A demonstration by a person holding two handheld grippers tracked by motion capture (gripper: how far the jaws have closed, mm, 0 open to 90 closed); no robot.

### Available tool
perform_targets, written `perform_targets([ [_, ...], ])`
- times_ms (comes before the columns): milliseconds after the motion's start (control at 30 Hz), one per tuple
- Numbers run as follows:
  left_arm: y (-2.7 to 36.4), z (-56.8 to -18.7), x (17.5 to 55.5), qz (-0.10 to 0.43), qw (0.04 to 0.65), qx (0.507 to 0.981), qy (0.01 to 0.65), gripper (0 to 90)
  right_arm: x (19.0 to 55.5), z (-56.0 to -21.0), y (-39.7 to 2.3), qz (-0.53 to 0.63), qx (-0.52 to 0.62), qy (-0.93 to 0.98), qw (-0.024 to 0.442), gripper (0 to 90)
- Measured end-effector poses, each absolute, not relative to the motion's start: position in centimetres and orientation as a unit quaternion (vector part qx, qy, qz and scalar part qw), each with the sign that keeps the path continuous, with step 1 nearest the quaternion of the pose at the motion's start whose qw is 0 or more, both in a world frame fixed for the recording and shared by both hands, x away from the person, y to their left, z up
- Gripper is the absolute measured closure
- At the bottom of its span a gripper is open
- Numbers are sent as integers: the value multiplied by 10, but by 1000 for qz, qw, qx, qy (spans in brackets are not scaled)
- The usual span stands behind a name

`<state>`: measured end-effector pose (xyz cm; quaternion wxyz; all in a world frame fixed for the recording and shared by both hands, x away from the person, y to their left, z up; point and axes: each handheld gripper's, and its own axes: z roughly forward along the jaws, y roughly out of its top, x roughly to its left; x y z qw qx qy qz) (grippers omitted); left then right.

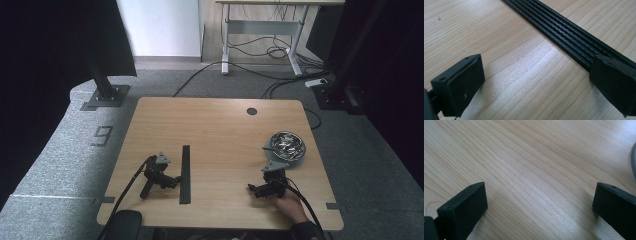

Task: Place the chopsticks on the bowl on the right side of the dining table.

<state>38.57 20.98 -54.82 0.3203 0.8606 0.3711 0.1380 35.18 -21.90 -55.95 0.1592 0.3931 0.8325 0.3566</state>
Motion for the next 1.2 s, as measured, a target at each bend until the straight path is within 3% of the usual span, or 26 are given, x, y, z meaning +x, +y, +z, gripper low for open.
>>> perform_targets([
  [1200,210,-548,386,138,320,861,371,0,352,-552,-216,345,387,840,160,0],
])
